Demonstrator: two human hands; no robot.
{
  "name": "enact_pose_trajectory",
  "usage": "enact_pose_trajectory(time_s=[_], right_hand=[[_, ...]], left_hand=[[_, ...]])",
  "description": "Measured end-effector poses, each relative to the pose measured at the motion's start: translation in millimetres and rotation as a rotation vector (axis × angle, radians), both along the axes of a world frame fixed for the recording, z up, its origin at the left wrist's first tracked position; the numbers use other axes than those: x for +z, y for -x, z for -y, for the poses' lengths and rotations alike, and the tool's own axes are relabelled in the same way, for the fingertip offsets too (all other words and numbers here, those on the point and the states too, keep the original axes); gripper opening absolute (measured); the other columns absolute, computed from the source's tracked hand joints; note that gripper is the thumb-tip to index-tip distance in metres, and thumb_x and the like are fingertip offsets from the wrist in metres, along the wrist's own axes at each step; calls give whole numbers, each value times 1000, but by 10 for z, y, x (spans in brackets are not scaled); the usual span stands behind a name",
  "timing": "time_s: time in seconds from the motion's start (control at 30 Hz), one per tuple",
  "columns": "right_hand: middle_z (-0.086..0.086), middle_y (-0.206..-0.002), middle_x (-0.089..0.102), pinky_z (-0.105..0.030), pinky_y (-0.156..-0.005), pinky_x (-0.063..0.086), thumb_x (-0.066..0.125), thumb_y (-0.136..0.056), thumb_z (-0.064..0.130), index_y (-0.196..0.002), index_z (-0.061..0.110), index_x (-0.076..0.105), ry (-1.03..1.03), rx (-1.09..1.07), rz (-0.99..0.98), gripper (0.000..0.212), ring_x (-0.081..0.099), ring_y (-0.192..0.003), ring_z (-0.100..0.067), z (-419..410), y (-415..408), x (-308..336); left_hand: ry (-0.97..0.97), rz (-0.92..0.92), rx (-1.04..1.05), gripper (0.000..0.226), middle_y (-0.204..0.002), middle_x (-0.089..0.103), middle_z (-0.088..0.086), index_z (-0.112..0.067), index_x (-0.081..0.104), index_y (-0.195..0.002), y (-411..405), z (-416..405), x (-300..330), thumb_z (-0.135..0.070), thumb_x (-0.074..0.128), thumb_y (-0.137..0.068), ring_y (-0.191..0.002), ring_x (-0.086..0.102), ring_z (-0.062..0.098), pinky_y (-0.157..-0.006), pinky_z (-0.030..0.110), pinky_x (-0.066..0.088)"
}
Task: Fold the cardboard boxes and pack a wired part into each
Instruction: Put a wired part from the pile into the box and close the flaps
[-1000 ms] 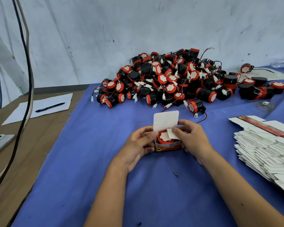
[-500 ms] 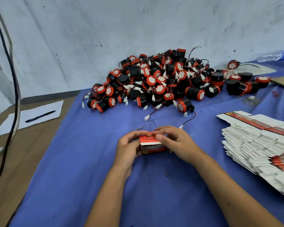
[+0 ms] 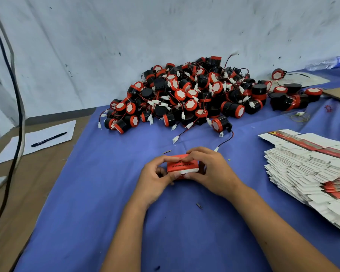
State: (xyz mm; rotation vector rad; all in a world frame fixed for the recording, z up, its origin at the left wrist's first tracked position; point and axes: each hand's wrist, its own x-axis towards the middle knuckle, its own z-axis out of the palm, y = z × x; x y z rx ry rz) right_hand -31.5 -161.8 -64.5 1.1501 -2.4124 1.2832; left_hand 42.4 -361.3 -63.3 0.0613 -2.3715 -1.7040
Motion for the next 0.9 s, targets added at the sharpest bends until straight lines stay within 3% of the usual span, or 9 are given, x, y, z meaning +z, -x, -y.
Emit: enact_pose_trajectory(time_s=[0.1,0.17,0.3,0.47,0.57,0.67,0.73,0.8,0.9], right_hand=[[8,-110,69,-27,-86,52,79,-89,29,-113,21,76,127,-2,26,25,65,-103,-10,24,-24,5],[13,-110,70,-31,-90,52,66,-98,35,-114,24,74,173,-26,101,21,64,-108,-10,39,-44,32],[10,-119,65,-31,-101,47,40,-106,39,-123,28,69,166,-17,231,35,57,-119,-9,74,-110,75],[7,-116,64,-36,-99,49,52,-107,21,-125,27,71,185,-39,258,28,58,-113,-10,82,-139,98],[7,-126,58,-36,-102,50,60,-101,10,-130,27,70,126,-15,268,35,55,-120,-10,61,-136,88],[6,-129,58,-33,-104,48,61,-101,9,-130,29,70,127,-17,277,37,55,-121,-9,67,-129,87],[7,-128,58,-27,-98,48,61,-101,10,-129,31,70,132,-23,273,37,56,-115,-7,73,-131,89],[9,-125,59,-21,-89,46,61,-101,11,-128,31,71,152,-25,278,35,58,-107,-7,75,-140,84],[11,-117,64,-23,-82,50,60,-102,14,-127,29,72,216,-55,270,31,61,-102,-8,78,-152,72]], left_hand=[[40,-7,21,68,-93,66,28,-44,64,-131,9,10,-30,-12,88,-74,-72,60,34,-82,59,59],[66,-29,57,74,-92,66,26,-45,62,-132,23,-5,-45,-5,88,-75,-67,57,38,-76,60,58],[74,-63,74,74,-104,71,0,-40,62,-133,32,-11,-74,-7,89,-73,-64,53,38,-70,56,59],[81,-68,95,70,-96,70,10,-42,63,-132,49,-9,-90,-14,90,-73,-61,52,23,-68,54,59],[109,-85,79,68,-96,71,-3,-45,63,-129,39,-3,-79,-17,89,-72,-66,57,29,-68,51,60],[126,-105,38,62,-113,71,-14,-43,67,-129,16,2,-51,-22,85,-73,-87,65,40,-78,51,61],[88,-116,7,54,-121,70,-11,-40,68,-129,13,3,-43,-24,82,-79,-77,63,36,-73,51,62],[55,-121,6,50,-117,72,-6,-38,69,-131,15,17,-47,-19,78,-87,-69,62,23,-69,49,62],[69,-95,29,66,-111,73,3,-42,60,-141,17,27,-60,-7,79,-88,-70,66,26,-73,50,62]])
